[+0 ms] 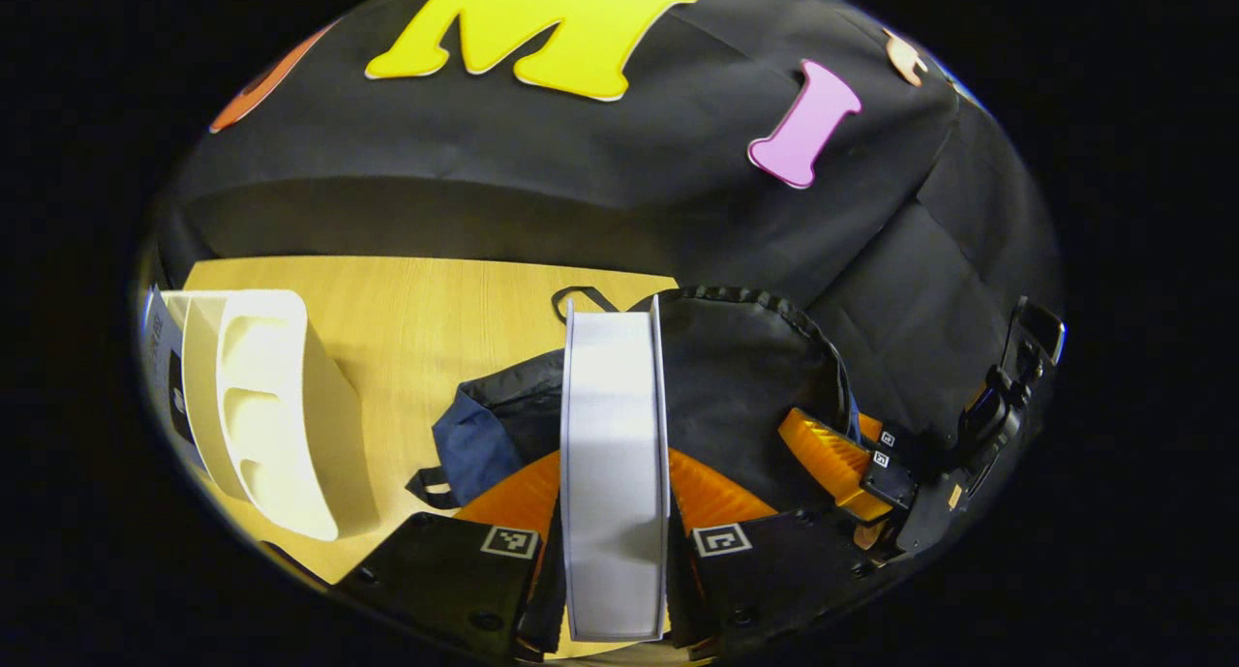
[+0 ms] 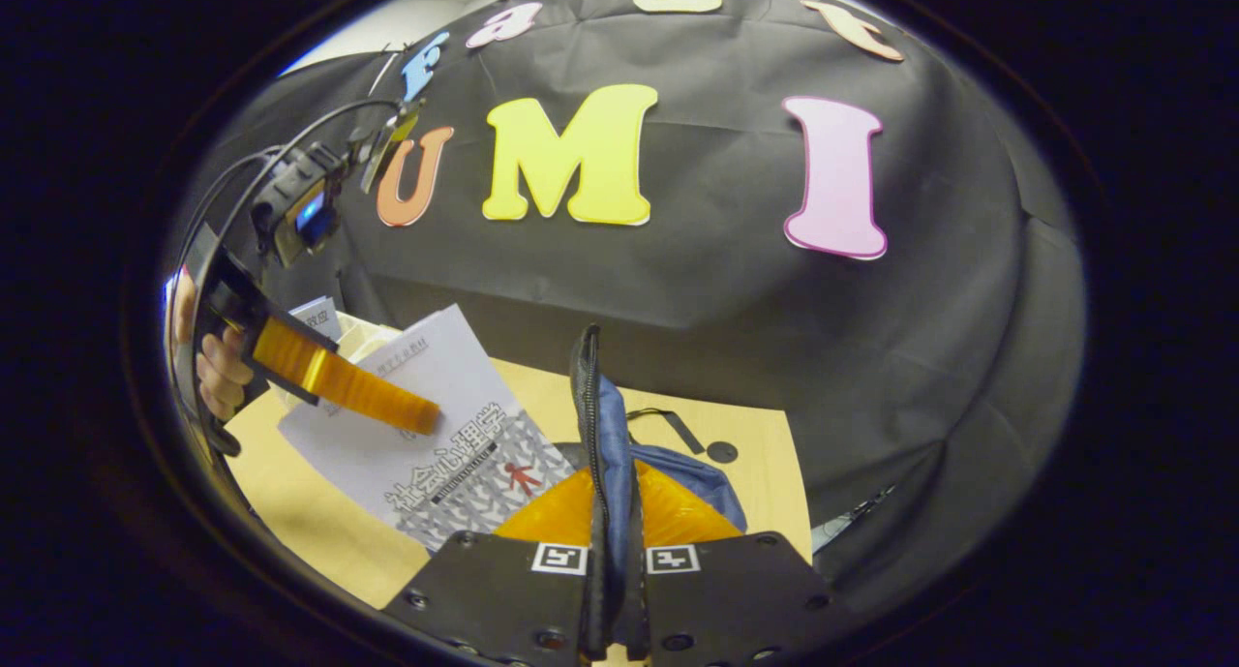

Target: Open the schoolbag, grab two books from the bookshelf and put them into the schoolbag.

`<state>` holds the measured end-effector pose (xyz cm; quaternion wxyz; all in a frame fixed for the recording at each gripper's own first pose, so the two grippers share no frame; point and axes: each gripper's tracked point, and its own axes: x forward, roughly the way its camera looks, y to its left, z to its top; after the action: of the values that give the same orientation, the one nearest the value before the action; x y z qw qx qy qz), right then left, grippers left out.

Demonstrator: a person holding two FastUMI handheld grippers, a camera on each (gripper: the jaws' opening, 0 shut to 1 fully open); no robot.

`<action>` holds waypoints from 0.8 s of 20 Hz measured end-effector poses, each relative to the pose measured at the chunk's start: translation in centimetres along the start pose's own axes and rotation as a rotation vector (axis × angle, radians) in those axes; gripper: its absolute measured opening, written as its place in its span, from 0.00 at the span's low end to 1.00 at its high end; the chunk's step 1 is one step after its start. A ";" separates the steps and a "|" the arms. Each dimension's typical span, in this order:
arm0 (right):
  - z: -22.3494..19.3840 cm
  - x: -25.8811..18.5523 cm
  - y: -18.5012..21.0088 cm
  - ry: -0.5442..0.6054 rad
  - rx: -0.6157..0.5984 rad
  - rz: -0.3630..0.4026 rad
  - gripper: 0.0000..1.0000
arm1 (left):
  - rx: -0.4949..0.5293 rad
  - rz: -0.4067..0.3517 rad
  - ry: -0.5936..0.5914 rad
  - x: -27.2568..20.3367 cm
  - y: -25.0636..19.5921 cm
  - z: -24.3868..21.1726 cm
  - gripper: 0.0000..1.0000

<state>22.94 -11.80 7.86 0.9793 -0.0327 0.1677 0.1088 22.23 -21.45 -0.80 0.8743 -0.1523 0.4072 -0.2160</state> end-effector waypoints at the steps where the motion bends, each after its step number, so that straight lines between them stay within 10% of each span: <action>1: 0.4 0.1 0.3 -0.002 -0.001 0.007 0.07 | -0.040 -0.023 -0.003 0.6 0.3 -0.2 0.44; 16: 1.6 1.0 5.3 0.007 0.001 0.051 0.07 | -0.415 -0.305 0.003 10.4 1.5 -3.7 0.44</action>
<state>23.20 -6.30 8.92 0.9756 -0.0283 0.1719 0.1336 25.69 -25.74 -10.52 0.7810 -0.3879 0.4162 -0.2575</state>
